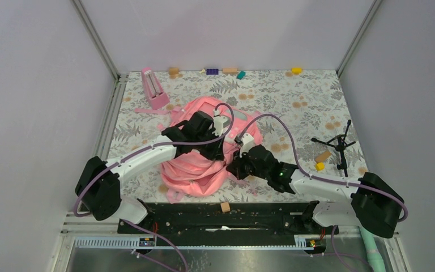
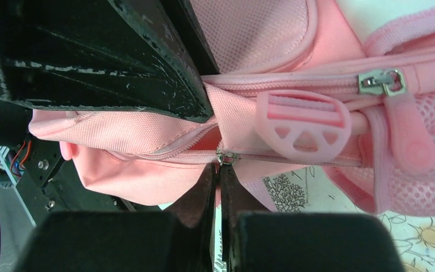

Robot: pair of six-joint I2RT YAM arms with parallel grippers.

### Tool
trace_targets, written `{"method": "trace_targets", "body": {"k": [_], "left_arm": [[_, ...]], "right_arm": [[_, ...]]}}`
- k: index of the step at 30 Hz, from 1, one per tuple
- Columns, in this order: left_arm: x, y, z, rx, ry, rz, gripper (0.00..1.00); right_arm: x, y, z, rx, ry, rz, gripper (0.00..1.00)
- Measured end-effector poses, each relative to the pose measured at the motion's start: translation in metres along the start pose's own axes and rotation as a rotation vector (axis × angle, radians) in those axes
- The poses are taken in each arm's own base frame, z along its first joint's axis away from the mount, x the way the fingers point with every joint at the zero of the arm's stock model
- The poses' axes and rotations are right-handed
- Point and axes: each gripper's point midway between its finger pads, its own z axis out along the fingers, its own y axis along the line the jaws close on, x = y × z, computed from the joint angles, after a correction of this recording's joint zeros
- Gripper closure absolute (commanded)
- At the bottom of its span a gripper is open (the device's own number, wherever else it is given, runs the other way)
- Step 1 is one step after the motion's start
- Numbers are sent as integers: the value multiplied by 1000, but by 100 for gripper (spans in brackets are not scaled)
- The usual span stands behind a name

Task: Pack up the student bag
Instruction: Zip the student bag at the center of the board.

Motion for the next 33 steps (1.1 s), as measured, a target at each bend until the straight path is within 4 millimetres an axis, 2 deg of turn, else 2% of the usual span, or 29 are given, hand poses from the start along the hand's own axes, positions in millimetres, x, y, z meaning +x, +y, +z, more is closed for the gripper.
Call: {"method": "trace_targets", "body": {"k": [4, 6, 7, 8, 11, 17, 20, 27, 30, 33], "left_arm": [[-5, -4, 4, 16, -16, -6, 59], [-9, -9, 6, 40, -35, -4, 50], [-12, -11, 6, 48, -49, 4, 37], [-15, -14, 5, 56, -69, 17, 30], [-22, -21, -9, 76, -144, 72, 18], [-29, -40, -59, 118, -303, 216, 18], [-15, -40, -70, 116, -308, 263, 22], [46, -27, -57, 73, -131, 268, 24], [54, -28, -52, 59, -95, 286, 24], [60, -26, -43, 28, -63, 303, 28]], "right_arm": [[-1, -7, -6, 40, -41, 18, 100], [-1, -11, -10, 58, -55, 20, 100], [0, -12, -12, 60, -56, 20, 100], [0, -12, -14, 61, -56, 20, 100], [0, -11, -18, 56, -59, 21, 100], [-2, -30, -22, 64, -50, 76, 100], [-3, -36, -23, 67, -48, 92, 100], [-5, -42, -24, 61, -44, 109, 100], [-3, -41, -24, 55, -35, 108, 100], [-2, -42, -24, 56, -30, 110, 100]]}}
